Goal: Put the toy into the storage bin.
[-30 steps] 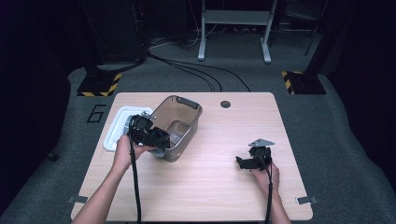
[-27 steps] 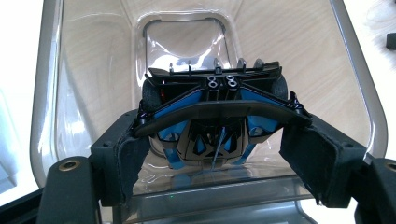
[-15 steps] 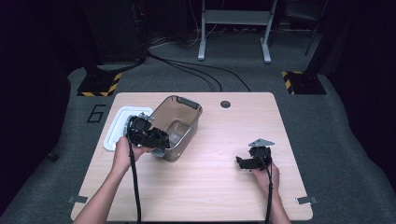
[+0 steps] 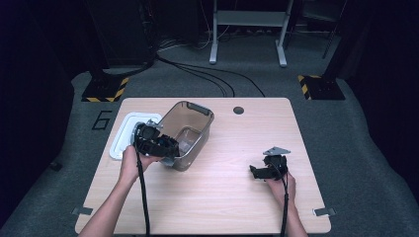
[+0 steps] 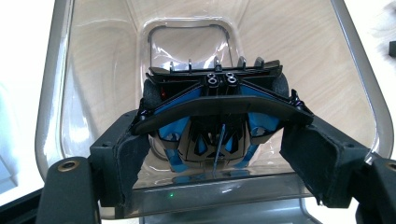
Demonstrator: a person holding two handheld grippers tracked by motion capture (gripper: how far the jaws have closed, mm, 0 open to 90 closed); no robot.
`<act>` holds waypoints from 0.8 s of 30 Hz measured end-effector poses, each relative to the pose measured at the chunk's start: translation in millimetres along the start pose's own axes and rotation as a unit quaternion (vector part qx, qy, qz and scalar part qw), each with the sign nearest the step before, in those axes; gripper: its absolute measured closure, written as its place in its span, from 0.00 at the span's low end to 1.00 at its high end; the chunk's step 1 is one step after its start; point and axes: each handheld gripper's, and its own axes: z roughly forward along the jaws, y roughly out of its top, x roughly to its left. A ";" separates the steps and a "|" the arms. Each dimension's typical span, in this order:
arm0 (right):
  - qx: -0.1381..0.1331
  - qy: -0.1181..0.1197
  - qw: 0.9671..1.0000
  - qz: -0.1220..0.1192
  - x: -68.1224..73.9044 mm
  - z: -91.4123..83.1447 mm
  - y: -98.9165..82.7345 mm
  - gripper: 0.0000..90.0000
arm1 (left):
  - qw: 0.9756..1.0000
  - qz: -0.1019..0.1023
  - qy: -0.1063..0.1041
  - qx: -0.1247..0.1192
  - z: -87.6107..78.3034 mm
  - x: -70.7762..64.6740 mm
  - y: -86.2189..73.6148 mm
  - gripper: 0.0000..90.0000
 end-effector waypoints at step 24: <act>0.000 0.000 1.000 -0.001 -0.1 0.0 0.0 0.07 | 1.000 -0.010 -0.001 -0.014 -2.2 3.0 -3.8 0.17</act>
